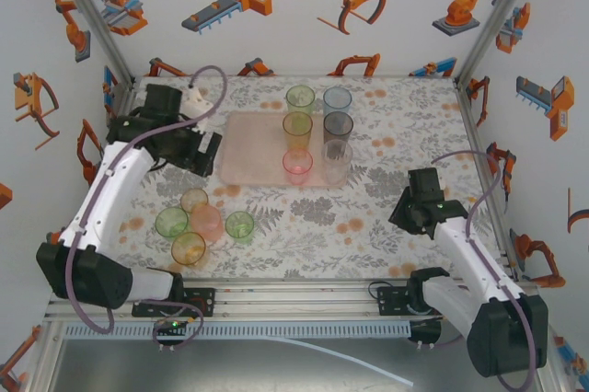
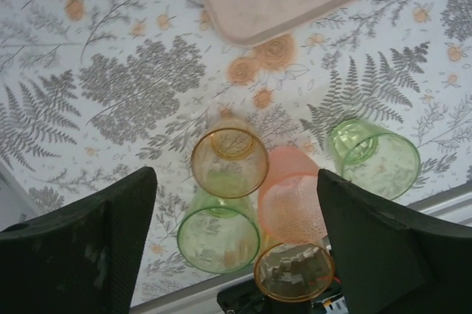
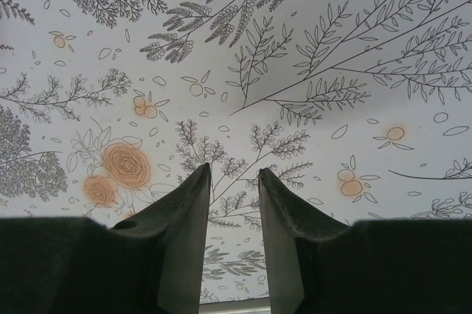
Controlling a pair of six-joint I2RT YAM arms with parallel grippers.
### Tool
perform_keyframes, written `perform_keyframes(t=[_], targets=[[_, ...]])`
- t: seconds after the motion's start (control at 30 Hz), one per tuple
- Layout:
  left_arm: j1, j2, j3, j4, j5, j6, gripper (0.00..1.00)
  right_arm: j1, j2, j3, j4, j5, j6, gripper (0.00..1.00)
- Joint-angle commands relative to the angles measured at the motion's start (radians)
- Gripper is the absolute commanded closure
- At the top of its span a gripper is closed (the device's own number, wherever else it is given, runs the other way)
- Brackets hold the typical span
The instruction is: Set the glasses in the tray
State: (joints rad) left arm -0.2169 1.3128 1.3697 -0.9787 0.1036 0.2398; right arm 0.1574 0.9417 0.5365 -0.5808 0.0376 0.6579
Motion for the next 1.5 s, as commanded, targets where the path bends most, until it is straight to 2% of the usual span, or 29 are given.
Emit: perform_keyframes(t=[0.0, 0.2, 0.37, 0.53, 0.63, 0.77, 1.13, 1.27, 1.47], targets=[[0.109, -0.092, -0.049, -0.009, 0.088, -0.012, 0.12, -0.009, 0.013, 0.029, 0.027, 0.008, -0.015, 0.66], [0.279, -0.148, -0.126, -0.037, 0.119, 0.027, 0.10, -0.009, 0.041, 0.063, 0.022, 0.004, -0.044, 0.66], [0.409, -0.173, -0.192, -0.027, 0.143, 0.040, 0.12, -0.009, 0.046, 0.062, 0.039, -0.006, -0.046, 0.66], [0.549, -0.190, -0.241, -0.036, 0.215, 0.079, 0.13, -0.008, 0.015, 0.054, 0.041, 0.005, -0.050, 0.66], [0.594, -0.204, -0.268, -0.042, 0.257, 0.108, 0.14, -0.009, 0.003, 0.051, 0.041, 0.010, -0.057, 0.66], [0.597, -0.221, -0.333, -0.057, 0.305, 0.179, 0.18, -0.009, 0.009, 0.049, 0.041, 0.013, -0.072, 0.66], [0.597, -0.231, -0.463, 0.006, 0.263, 0.228, 0.27, -0.009, 0.039, 0.046, 0.075, 0.001, -0.074, 0.66], [0.597, -0.245, -0.505, 0.031, 0.254, 0.256, 0.34, -0.009, 0.048, 0.044, 0.082, -0.005, -0.071, 0.66], [0.597, -0.264, -0.537, 0.058, 0.227, 0.267, 0.40, -0.009, 0.052, 0.045, 0.084, -0.003, -0.071, 0.66]])
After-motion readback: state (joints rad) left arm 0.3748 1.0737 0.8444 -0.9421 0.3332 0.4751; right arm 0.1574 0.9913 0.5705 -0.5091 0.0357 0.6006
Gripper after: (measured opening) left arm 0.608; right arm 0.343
